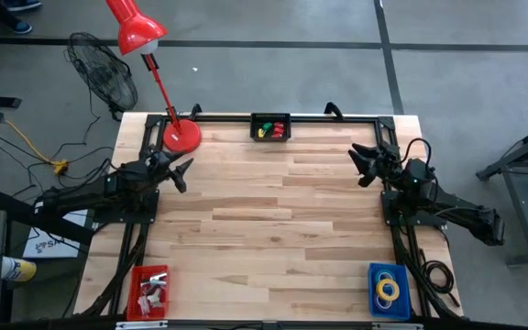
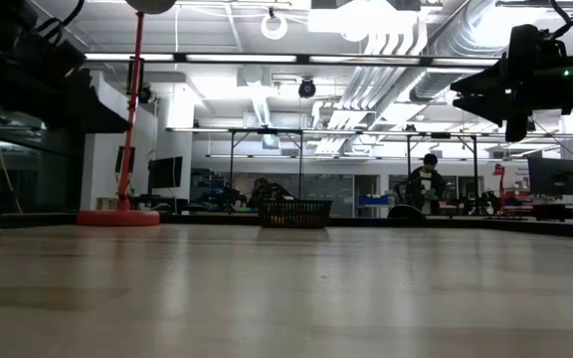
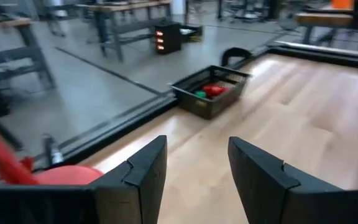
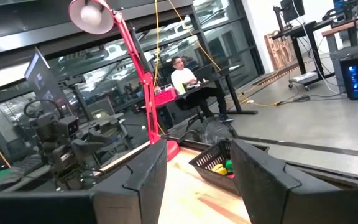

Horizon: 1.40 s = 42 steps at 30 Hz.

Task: Pick and place Stapler, Stapler remover, tape
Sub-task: Return to Home Position

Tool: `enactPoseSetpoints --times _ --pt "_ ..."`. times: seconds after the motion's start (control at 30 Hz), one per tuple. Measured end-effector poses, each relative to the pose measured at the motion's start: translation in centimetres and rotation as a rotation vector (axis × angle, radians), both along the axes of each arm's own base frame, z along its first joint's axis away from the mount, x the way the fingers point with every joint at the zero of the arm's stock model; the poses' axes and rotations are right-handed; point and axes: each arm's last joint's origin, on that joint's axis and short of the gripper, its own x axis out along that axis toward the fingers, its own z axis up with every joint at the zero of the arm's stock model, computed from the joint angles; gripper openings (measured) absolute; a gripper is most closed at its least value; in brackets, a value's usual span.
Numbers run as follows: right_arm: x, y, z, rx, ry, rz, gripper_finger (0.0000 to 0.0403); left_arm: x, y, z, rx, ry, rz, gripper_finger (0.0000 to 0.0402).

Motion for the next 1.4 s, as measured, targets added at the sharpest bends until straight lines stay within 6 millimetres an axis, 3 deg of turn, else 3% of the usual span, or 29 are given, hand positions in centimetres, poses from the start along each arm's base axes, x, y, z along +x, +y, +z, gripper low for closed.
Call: enactPoseSetpoints --times 0.53,1.2,1.4 --pt "0.08 0.10 -0.02 0.025 -0.015 0.049 0.0169 0.54 -0.46 0.27 0.102 0.027 -0.230 0.0169" --pt "0.13 0.08 -0.36 0.025 0.027 0.048 0.0169 0.94 -0.97 0.04 0.089 -0.007 -0.435 0.0169" --pt "0.16 0.07 -0.64 0.024 0.063 0.045 0.0169 0.94 -0.96 0.04 0.084 -0.011 -0.429 0.0146"
